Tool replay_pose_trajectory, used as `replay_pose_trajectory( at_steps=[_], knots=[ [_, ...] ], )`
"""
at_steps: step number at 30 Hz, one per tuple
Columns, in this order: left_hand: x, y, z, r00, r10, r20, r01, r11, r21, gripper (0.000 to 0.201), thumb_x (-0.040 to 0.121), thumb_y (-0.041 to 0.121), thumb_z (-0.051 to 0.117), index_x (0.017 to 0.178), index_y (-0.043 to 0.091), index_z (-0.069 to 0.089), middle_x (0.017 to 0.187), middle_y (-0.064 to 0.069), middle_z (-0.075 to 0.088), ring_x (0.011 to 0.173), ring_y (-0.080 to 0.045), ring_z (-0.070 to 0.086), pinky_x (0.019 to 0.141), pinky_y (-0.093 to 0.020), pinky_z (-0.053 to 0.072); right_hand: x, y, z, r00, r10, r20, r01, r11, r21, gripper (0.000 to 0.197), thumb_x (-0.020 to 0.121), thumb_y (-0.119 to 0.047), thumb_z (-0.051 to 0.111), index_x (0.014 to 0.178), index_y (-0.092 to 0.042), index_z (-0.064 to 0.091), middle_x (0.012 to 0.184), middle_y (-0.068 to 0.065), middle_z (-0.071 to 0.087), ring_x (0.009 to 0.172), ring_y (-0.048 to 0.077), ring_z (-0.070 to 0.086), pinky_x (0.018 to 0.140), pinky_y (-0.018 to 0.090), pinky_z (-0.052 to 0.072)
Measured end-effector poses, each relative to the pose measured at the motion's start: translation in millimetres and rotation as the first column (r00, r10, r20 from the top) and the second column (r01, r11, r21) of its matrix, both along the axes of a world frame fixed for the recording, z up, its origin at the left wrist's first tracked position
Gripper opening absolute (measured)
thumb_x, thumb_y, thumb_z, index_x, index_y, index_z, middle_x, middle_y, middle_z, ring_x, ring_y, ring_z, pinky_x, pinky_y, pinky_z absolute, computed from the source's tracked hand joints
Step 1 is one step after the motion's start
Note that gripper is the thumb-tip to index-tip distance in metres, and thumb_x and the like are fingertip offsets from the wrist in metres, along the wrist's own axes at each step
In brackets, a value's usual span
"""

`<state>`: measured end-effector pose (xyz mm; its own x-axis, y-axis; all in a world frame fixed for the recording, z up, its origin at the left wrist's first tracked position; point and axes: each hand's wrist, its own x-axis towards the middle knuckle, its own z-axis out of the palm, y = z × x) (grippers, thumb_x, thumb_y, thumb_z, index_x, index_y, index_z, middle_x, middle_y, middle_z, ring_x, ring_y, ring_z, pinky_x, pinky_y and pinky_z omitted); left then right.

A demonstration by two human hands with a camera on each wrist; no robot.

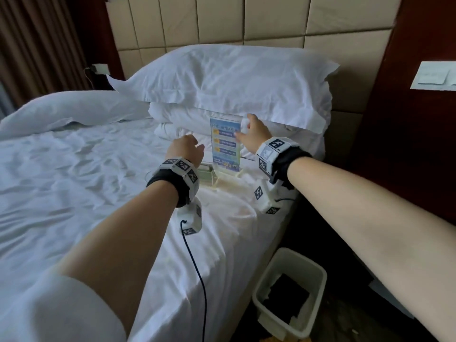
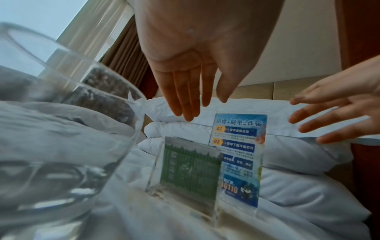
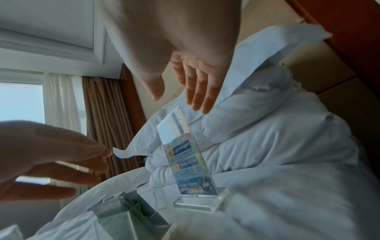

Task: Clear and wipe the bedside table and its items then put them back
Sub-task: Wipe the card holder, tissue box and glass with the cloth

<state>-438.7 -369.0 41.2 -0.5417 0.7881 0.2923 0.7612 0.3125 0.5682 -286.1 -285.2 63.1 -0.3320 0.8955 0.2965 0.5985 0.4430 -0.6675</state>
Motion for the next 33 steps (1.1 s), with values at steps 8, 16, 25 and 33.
replay_pose_trajectory(
  at_steps=[8,16,25,33],
  knots=[
    [-6.7,2.4,0.4,1.0,0.001,0.012,-0.001,1.0,0.022,0.035,0.093,0.029,0.051,0.122,0.011,0.058,0.123,-0.01,0.062,0.112,-0.029,0.057,0.094,-0.035,0.046,-28.7,19.8,1.9,0.999,-0.041,0.019,0.041,0.999,-0.022,0.051,0.093,-0.025,0.056,0.137,-0.007,0.038,0.128,0.015,0.056,0.118,0.032,0.054,0.094,0.035,0.046],
    [4.2,11.9,3.6,1.0,-0.02,0.006,0.02,1.0,-0.001,0.043,0.095,0.027,0.047,0.131,0.005,0.048,0.127,-0.014,0.057,0.118,-0.03,0.052,0.095,-0.035,0.042,-6.8,19.0,2.8,0.995,-0.07,-0.072,0.079,0.989,0.124,0.017,0.09,-0.019,0.06,0.099,-0.008,0.069,0.102,0.01,0.07,0.095,0.026,0.064,0.076,0.025,0.046],
    [78.9,39.6,19.8,0.956,-0.287,0.05,0.284,0.957,0.061,0.065,0.093,0.047,0.048,0.143,0.011,0.032,0.135,-0.01,0.053,0.125,-0.027,0.048,0.1,-0.036,0.04,89.5,11.6,32.9,0.979,-0.059,-0.193,0.088,0.986,0.143,0.016,0.089,-0.014,0.06,0.095,-0.001,0.068,0.094,0.017,0.069,0.09,0.034,0.066,0.086,0.048,0.052],
    [189.6,55.7,23.2,0.657,-0.665,0.355,0.579,0.747,0.328,0.015,0.088,0.011,0.062,0.08,0.013,0.05,0.084,-0.007,0.064,0.084,-0.026,0.061,0.072,-0.034,0.052,215.3,-3.4,31.7,0.944,-0.224,-0.24,0.281,0.931,0.233,0.014,0.088,-0.016,0.062,0.091,-0.005,0.068,0.081,0.011,0.067,0.05,-0.006,0.058,0.07,0.037,0.053]
  ],
)
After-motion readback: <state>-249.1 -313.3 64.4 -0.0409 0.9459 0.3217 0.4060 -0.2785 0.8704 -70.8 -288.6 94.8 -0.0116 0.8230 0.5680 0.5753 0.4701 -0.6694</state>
